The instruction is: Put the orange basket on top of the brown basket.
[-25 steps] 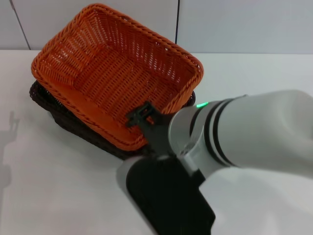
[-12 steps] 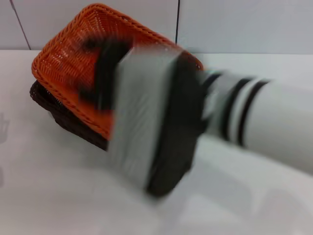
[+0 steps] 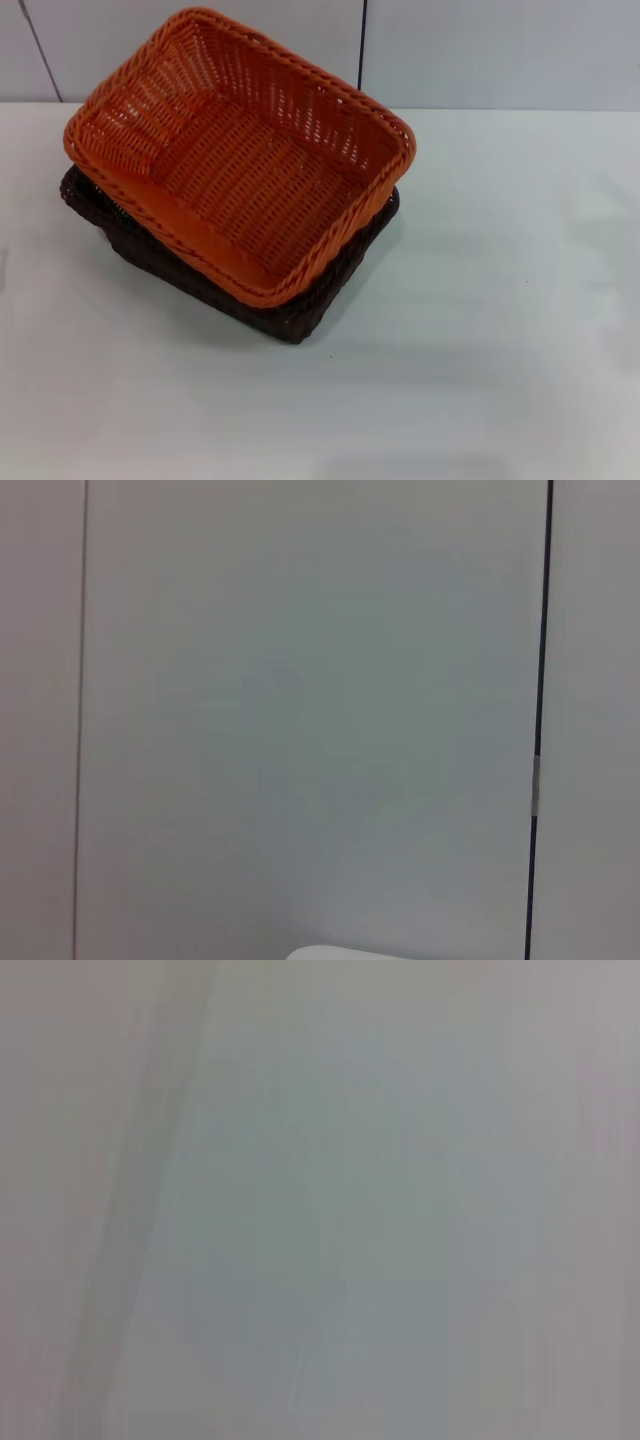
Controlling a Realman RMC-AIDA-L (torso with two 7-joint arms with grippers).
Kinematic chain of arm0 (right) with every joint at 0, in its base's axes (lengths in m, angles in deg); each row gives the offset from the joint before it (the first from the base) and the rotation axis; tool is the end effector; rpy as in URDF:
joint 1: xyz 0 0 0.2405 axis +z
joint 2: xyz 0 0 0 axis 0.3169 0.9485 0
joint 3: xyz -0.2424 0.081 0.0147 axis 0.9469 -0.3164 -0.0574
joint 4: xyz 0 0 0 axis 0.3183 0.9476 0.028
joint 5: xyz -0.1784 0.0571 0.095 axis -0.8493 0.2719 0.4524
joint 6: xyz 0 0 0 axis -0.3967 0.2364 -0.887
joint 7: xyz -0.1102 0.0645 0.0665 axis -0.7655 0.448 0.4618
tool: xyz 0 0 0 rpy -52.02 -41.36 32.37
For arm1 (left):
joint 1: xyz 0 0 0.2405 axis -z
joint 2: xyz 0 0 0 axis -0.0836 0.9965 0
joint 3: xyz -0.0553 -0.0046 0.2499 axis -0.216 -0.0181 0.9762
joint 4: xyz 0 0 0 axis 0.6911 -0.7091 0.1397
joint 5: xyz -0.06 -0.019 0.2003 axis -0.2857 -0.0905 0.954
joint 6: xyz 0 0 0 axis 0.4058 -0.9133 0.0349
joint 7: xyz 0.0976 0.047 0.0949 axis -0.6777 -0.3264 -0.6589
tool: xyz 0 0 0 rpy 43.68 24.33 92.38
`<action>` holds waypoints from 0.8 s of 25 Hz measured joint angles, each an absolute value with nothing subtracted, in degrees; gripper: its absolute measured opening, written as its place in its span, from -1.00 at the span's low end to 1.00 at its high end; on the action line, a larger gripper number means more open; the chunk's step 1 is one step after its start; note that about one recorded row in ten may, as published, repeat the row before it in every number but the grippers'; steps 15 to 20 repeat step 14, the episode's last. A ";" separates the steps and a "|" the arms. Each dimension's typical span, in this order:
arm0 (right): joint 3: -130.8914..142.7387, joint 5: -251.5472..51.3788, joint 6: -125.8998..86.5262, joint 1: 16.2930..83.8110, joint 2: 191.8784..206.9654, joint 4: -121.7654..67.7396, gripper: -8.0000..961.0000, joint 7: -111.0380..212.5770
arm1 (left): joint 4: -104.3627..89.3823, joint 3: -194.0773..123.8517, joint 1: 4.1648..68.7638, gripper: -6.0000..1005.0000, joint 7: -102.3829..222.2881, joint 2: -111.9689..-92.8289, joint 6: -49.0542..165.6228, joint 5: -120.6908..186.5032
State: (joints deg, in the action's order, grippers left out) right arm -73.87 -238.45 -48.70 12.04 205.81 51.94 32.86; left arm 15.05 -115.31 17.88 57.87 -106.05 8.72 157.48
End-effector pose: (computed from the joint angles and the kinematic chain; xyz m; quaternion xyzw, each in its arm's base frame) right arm 0.2335 0.3056 0.0581 -0.6289 0.1706 0.3292 0.6834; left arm -0.3922 0.2966 0.0341 -0.5521 -0.3205 -0.2318 0.7340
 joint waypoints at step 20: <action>-72.74 -223.15 -82.02 21.28 205.88 19.18 0.16 41.51 | 14.75 -115.25 17.24 0.53 57.93 -106.00 8.05 157.51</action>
